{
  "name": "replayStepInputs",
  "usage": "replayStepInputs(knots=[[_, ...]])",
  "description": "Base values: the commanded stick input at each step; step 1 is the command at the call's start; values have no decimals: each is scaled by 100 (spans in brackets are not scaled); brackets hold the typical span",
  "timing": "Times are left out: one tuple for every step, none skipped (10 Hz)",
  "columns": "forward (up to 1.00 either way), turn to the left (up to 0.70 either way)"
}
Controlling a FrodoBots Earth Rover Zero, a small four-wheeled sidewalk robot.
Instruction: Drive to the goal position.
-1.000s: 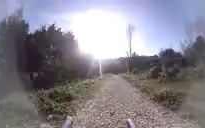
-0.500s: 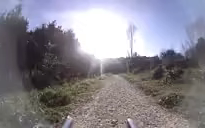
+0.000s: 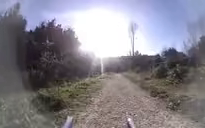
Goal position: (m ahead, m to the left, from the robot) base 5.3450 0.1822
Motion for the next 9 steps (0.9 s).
replayStepInputs(knots=[[50,0],[50,0],[50,0],[50,0],[50,-2],[50,-23],[50,-50],[50,-20],[50,0]])
